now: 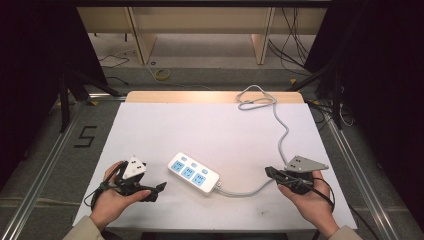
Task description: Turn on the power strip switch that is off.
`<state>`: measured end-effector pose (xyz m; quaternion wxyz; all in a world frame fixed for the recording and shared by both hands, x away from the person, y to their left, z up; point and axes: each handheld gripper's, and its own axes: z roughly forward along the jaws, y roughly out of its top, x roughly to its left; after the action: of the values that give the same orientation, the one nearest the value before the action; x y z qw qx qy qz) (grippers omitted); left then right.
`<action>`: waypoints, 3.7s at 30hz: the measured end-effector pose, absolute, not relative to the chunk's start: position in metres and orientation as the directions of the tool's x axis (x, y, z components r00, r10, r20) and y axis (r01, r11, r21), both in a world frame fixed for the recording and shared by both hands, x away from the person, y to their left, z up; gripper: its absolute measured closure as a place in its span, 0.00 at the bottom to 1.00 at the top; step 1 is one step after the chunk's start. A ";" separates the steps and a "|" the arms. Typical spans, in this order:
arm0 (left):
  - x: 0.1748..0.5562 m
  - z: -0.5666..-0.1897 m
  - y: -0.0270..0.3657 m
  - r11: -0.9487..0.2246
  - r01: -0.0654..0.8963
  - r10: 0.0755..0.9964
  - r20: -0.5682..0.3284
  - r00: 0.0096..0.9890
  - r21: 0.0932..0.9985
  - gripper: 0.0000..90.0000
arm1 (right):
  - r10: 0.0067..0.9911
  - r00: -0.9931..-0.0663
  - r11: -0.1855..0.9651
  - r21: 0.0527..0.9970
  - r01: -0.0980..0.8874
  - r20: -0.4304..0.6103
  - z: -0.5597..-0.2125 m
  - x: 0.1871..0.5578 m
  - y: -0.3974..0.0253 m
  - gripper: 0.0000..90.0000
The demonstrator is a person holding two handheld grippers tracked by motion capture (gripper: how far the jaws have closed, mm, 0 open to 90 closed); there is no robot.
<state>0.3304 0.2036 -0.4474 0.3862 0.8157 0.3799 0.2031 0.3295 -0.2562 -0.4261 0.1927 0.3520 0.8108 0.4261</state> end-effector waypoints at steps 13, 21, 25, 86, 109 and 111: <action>0.330 -0.448 0.203 -0.415 0.463 0.779 0.044 0.625 0.783 0.07 | 0.707 -0.707 0.410 0.820 0.399 -0.010 -0.426 0.337 -0.242 1.00; 0.330 -0.447 0.203 -0.416 0.460 0.778 0.045 0.627 0.784 0.08 | 0.690 -0.724 0.426 0.814 0.394 -0.011 -0.425 0.341 -0.231 1.00; 0.330 -0.447 0.203 -0.415 0.457 0.776 0.044 0.629 0.787 0.08 | 0.679 -0.734 0.433 0.811 0.392 -0.008 -0.424 0.344 -0.225 1.00; 0.331 -0.447 0.201 -0.425 0.450 0.771 0.053 0.635 0.786 0.09 | 0.587 -0.809 0.526 0.754 0.393 0.012 -0.419 0.373 -0.147 1.00; 0.331 -0.447 0.200 -0.432 0.445 0.766 0.059 0.640 0.784 0.09 | 0.570 -0.821 0.546 0.733 0.406 0.030 -0.421 0.384 -0.122 1.00; 0.331 -0.447 0.200 -0.433 0.446 0.766 0.059 0.640 0.783 0.09 | 0.567 -0.823 0.549 0.731 0.405 0.030 -0.421 0.384 -0.120 1.00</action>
<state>0.3308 0.1996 -0.4470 0.3835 0.8204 0.3693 0.2086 0.3844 -0.1204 -0.4211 0.1054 0.2780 0.8738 0.3847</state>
